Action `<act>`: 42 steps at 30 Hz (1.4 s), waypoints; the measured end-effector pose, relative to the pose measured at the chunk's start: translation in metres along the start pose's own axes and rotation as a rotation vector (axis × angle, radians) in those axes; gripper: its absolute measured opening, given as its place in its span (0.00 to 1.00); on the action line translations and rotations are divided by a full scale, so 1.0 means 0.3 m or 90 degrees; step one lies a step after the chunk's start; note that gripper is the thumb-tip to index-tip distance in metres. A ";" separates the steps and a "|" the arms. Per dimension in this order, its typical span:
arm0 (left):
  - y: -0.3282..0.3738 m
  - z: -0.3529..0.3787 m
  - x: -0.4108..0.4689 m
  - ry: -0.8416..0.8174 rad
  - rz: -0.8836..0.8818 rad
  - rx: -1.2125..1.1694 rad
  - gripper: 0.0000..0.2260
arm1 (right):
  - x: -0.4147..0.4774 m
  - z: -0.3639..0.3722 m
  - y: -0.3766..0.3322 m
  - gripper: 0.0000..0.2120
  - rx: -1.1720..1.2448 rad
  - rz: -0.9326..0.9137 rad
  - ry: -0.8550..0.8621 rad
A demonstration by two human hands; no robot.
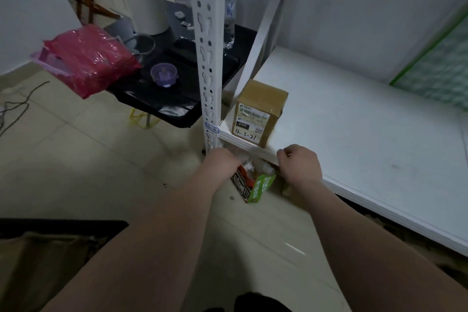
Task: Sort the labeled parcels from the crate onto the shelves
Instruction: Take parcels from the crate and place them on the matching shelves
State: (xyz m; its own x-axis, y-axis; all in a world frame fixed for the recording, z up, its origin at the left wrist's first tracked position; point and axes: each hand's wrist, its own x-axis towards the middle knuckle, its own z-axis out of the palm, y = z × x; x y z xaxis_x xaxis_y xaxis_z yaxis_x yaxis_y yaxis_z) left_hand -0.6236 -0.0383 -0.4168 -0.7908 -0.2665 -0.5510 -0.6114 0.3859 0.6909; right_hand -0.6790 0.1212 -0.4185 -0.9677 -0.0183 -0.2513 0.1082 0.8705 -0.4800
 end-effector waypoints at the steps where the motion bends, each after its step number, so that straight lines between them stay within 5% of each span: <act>1: 0.022 -0.018 -0.043 0.001 -0.002 -0.030 0.12 | -0.032 -0.030 -0.028 0.15 -0.001 -0.004 -0.020; 8: 0.177 -0.218 -0.378 0.049 -0.001 -0.118 0.05 | -0.294 -0.246 -0.254 0.13 0.065 -0.047 -0.093; 22: 0.236 -0.634 -1.026 0.095 -0.006 -0.213 0.14 | -0.824 -0.586 -0.608 0.12 0.190 -0.183 -0.166; 24: 0.227 -0.644 -1.103 0.171 -0.020 -0.217 0.11 | -0.883 -0.599 -0.616 0.12 0.192 -0.198 -0.179; 27: 0.166 -0.630 -1.231 0.264 -0.010 -0.257 0.04 | -0.970 -0.604 -0.612 0.10 0.195 -0.227 -0.223; 42: -0.237 -0.633 -1.726 0.407 -0.106 -0.314 0.06 | -1.444 -0.492 -0.635 0.13 0.155 -0.340 -0.361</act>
State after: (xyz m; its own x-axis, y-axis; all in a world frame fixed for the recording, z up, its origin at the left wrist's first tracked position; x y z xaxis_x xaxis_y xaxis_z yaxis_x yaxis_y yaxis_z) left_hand -0.1761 -0.0956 -0.0918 -0.4609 -0.7952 -0.3940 -0.5463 -0.0957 0.8321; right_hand -0.3139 0.0359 -0.0942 -0.6470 -0.7041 -0.2926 -0.2253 0.5431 -0.8089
